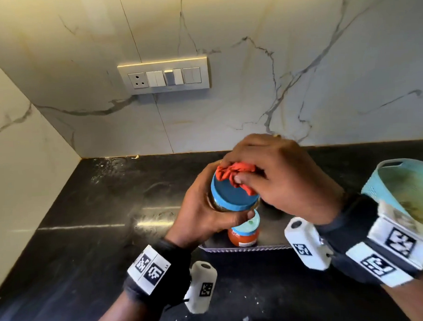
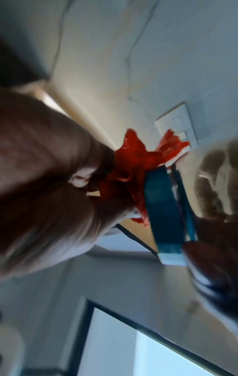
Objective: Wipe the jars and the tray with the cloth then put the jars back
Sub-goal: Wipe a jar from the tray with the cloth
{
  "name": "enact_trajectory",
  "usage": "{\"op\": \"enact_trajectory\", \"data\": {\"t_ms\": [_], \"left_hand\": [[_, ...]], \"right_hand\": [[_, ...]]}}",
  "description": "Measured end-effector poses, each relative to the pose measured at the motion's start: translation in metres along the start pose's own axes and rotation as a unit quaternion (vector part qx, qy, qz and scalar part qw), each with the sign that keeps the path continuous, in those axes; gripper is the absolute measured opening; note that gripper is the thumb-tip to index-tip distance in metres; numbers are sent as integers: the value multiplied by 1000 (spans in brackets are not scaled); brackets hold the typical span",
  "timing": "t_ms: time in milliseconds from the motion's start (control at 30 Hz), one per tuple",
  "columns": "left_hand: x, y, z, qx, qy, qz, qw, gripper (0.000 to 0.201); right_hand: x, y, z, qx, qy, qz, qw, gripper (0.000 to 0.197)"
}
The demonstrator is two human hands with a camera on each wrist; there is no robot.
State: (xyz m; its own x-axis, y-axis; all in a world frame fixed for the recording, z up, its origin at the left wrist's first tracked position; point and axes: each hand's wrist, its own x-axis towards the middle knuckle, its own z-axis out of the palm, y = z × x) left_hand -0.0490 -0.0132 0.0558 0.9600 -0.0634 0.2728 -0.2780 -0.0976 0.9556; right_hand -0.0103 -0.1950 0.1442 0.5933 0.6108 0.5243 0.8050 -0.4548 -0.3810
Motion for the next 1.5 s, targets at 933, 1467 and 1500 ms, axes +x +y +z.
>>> {"op": "enact_trajectory", "data": {"t_ms": [933, 1467, 1500], "left_hand": [[-4, 13, 37, -156, 94, -140, 973, 98], [13, 37, 39, -267, 76, -128, 952, 69], [14, 38, 37, -271, 78, -128, 951, 72]], "right_hand": [[-43, 55, -46, 269, 51, 177, 945, 29], [-40, 21, -10, 15, 96, -84, 992, 44], [-42, 20, -8, -16, 96, -101, 990, 40]]}}
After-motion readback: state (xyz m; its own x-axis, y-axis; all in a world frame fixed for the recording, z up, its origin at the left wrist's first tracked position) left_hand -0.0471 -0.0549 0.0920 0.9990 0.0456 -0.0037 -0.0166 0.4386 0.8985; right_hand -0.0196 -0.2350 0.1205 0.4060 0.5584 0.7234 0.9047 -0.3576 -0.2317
